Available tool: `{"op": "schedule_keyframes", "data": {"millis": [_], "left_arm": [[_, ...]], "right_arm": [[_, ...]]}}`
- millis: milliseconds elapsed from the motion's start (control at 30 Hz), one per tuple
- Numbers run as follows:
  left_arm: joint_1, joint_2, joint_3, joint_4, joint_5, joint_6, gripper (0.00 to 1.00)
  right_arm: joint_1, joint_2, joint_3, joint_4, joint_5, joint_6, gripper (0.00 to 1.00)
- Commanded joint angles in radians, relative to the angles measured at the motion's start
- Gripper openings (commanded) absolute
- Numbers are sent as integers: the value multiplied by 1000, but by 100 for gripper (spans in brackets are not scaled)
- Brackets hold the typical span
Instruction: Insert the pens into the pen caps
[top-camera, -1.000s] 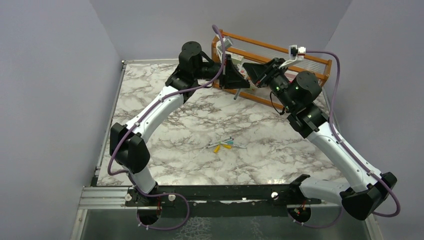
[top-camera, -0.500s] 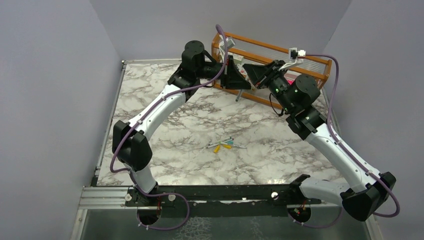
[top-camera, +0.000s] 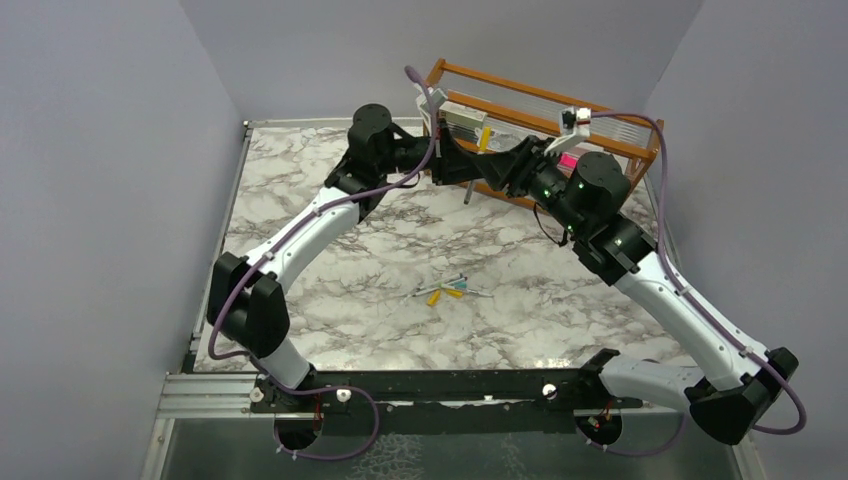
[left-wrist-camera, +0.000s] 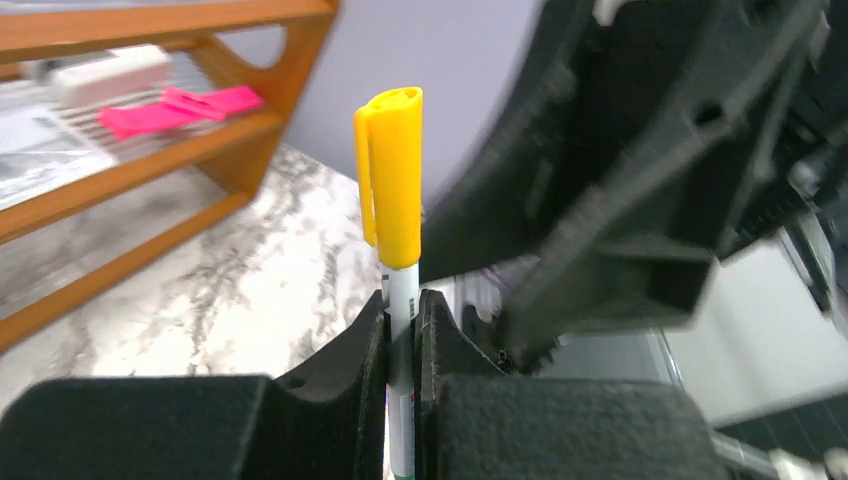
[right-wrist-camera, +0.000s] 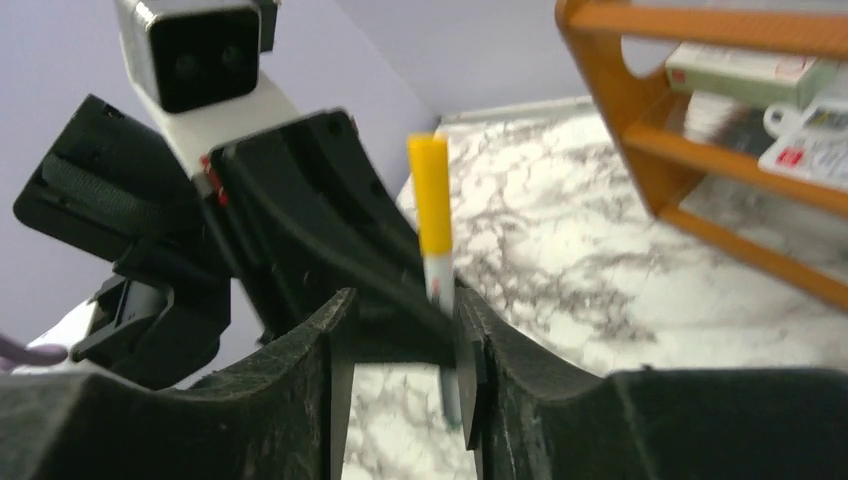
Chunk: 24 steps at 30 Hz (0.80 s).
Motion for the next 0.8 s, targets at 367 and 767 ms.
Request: {"op": "schedule_keyframes", "data": {"millis": [367,767], "left_arm": [[181,-152,-316,-536,-862,199,0],[258,-1,-294,-787,-1055,330,0]], "right_arm": [[42,-99,-66,-279,137,43,41],[42,-22,-91,-259,3,-27,41]]}}
